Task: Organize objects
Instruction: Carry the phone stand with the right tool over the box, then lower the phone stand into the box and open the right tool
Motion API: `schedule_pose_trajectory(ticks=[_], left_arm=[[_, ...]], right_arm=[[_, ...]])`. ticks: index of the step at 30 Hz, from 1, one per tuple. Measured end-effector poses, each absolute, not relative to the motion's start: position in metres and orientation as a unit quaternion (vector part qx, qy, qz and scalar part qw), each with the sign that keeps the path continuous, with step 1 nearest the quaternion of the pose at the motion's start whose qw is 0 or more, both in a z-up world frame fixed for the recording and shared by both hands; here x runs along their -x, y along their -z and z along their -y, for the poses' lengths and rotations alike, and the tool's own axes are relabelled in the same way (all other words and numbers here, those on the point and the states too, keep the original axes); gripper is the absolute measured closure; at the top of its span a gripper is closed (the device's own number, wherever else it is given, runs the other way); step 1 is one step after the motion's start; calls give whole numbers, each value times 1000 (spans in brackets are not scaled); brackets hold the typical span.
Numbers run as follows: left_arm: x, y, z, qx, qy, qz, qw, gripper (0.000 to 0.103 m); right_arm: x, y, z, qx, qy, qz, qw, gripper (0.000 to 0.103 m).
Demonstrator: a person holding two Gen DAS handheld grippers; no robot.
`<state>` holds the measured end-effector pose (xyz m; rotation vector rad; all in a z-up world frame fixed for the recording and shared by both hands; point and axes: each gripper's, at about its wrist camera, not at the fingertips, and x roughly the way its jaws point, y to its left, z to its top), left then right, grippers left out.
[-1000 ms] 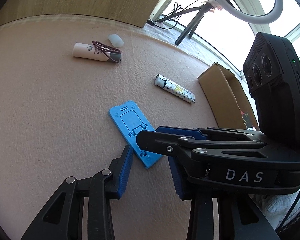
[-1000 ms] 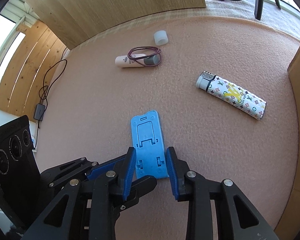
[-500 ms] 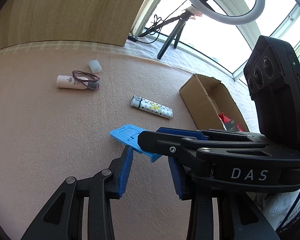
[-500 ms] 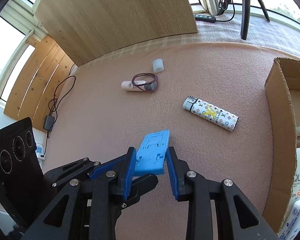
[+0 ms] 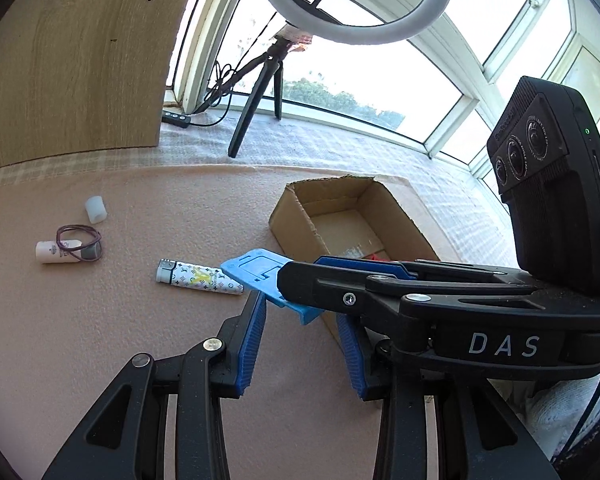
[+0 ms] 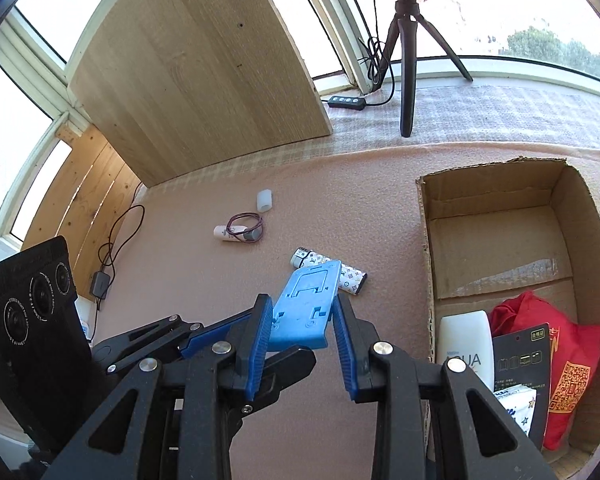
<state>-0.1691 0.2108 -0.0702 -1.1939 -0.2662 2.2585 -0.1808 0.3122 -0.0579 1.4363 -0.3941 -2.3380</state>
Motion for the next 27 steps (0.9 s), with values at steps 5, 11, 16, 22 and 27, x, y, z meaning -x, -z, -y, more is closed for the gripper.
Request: schedule_pose_trajectory(ticks=[5,11,16,22,27], left_arm=[[178,67,-251,442,-840,86,302,64],[185,72,-293,447,-832,71,321,64],[187,77,-312,457,-823,59,331,63],[185,76,-305,454,-827,46,328,63],[189,76,-267,454,-836,61,303,63]], right_arm=[[181,52,-348,-500,839,146,159,74],[181,57,-385,-500,841,160,133,75],[179,60,-399,-499,844,159,117,73],[174,60,-405,-496,847,164,97,65],[164,55,-401,-486,851,177,92,63]])
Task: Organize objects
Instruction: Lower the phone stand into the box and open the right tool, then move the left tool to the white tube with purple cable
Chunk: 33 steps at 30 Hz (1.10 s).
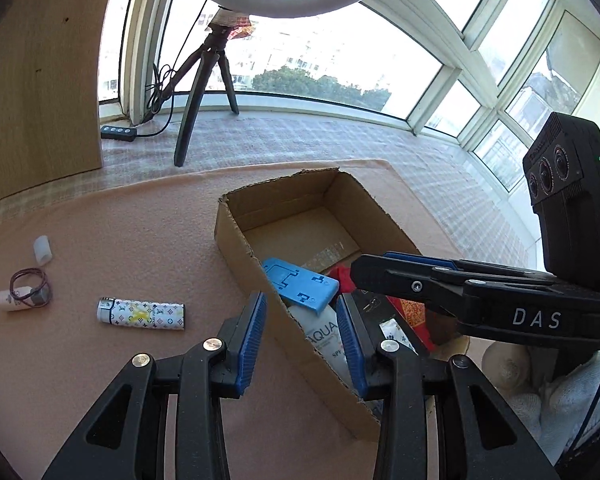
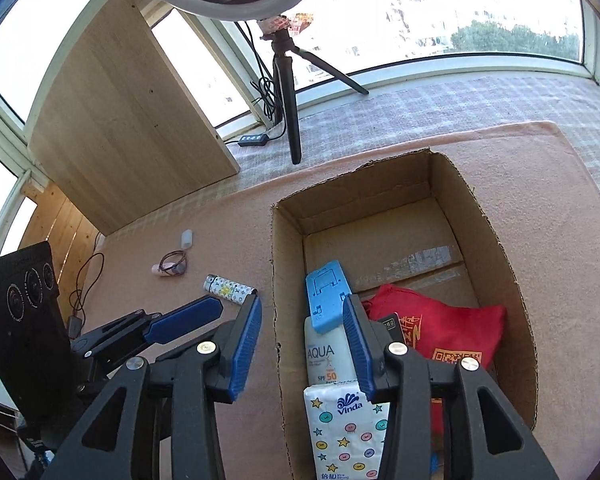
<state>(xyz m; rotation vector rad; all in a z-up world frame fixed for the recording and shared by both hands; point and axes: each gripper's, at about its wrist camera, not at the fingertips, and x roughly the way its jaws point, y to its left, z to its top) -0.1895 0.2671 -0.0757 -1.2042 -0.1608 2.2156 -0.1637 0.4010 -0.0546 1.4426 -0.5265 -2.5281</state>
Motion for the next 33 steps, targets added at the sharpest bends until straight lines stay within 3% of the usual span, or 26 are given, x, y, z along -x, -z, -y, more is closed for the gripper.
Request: schedule_pose_trajectory(ticks=[17,24,33], left_arm=[[261,90,-82,461,-872,117,114,63],[312,116,-62,497,-859,89,83,63],[325,157,-67,545,-833,54,76,63]], right_arm=[[102,58,-317,-499,841,161,131,58],[76,89,-308,-536,818,170,121,58],[59,93,-337,-540,815,191,84,58]])
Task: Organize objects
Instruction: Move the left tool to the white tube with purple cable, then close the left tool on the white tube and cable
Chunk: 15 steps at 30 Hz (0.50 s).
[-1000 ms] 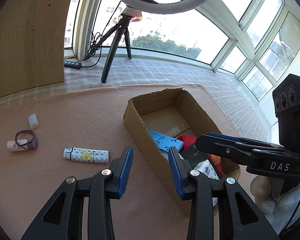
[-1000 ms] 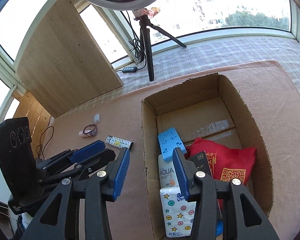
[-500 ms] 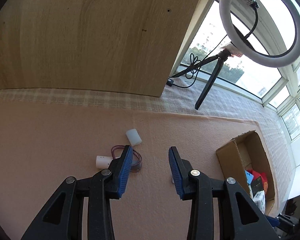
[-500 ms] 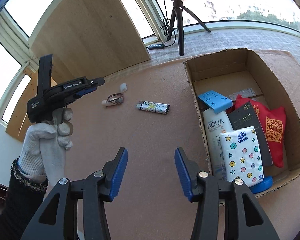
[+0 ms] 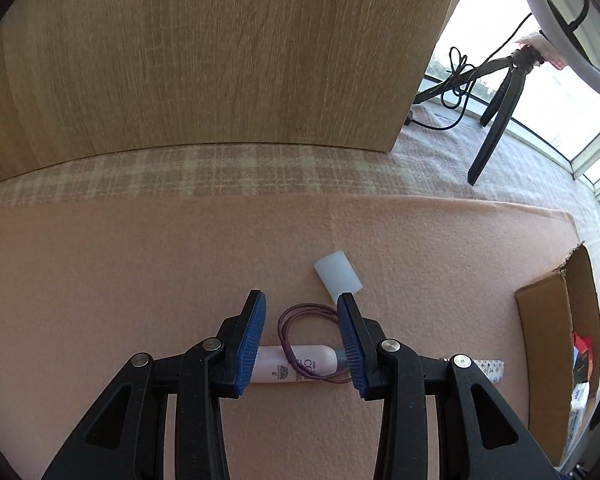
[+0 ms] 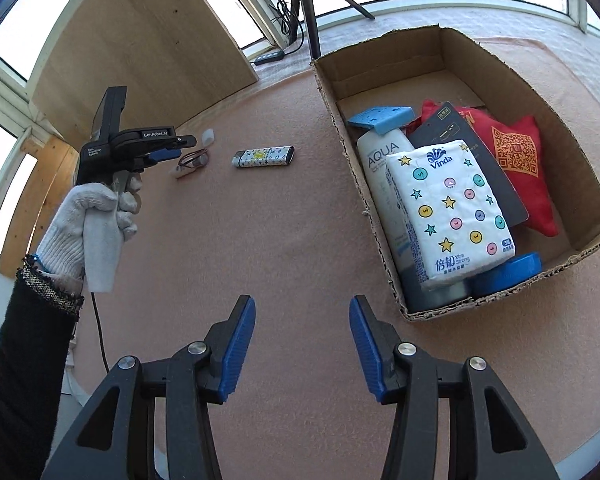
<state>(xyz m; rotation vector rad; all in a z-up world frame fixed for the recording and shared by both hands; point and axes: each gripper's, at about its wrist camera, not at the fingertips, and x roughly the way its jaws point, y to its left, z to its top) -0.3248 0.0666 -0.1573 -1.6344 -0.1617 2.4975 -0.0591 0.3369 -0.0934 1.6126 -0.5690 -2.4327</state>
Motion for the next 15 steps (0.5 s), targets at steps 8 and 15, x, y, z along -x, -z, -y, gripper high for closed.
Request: schedule_pose_trajectory(ticks=[8,15], left_arm=[[313,171,-64,562,-822,33,86,72],[271,168,-65,564,-817,24,116,78]], right_arm=[[59,91,-335,-541,814,191,89,58],[66,91,-318,-542,812,184,109,58]])
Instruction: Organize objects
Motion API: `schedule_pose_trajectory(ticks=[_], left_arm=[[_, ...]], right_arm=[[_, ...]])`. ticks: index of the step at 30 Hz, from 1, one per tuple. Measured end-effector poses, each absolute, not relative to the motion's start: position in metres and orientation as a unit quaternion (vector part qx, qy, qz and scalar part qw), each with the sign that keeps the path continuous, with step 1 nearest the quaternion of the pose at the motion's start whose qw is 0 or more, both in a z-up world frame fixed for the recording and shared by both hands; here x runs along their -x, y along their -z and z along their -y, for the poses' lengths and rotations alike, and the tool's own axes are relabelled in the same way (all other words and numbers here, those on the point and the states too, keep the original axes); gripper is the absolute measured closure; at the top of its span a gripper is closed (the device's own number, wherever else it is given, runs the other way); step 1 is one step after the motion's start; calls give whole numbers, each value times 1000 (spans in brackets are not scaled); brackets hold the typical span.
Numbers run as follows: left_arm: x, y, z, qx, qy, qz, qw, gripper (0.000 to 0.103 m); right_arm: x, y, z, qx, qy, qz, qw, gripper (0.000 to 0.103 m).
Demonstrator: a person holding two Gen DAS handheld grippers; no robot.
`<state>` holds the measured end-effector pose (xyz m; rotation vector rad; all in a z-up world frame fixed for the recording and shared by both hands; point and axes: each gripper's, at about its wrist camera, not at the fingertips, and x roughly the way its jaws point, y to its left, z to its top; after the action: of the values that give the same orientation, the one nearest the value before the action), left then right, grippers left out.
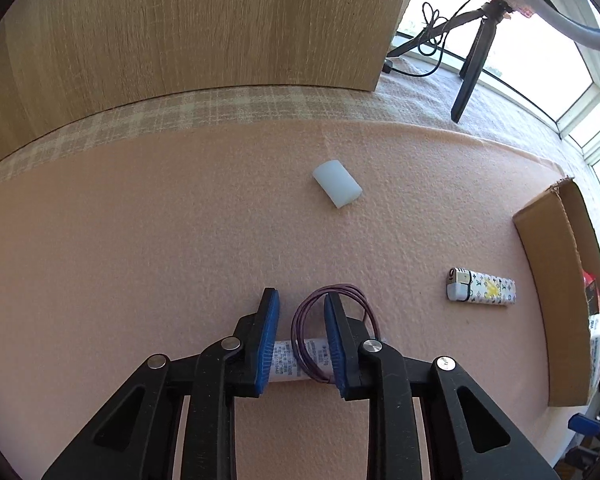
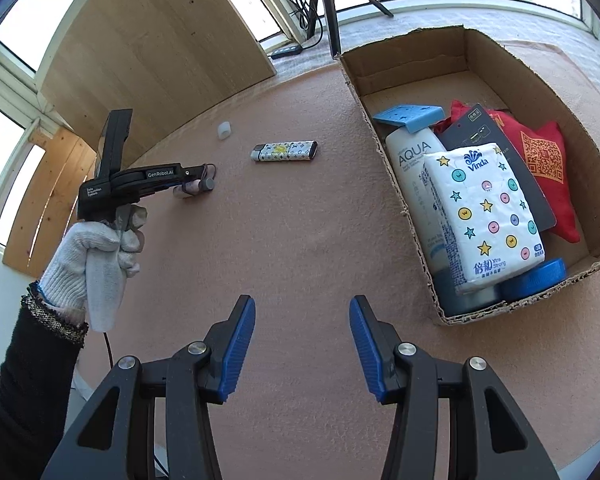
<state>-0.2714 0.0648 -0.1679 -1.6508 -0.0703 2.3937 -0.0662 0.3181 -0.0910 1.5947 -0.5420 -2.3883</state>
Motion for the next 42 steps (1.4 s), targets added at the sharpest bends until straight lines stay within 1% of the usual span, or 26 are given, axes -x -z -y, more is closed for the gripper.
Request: schedule_pose_trajectory(ticks=[9,15,27,30,33,34,36,42], left_arm=[[201,169,-76,556,-818,16,143,78],[172,166,-89,556,-816,29,157,80],[136,151,-150,557,-790,54,250,80],[128,149,-160,560,-792,19,244,79],[122,144,-158,559,-792,4,247,76],[119,142,-156,557,-793,1,246,72],[114,138,-147,554,-795,7,248,67],[99,118,-114,527,-816,7,239,65]], right_arm=[[72,92,-293,-543,810,174,139,58],[71,95,-284,-545,807,169,148,58],[64,99,-301,-543,808,185,133,58],[62,99,-307,-543,808,187,128,58],[61,98,-312,-543,809,188,125,58],[62,98,-312,-542,809,188,125,58],[62,99,-313,-543,809,189,124,58],[66,101,-309,-543,808,188,129,58]])
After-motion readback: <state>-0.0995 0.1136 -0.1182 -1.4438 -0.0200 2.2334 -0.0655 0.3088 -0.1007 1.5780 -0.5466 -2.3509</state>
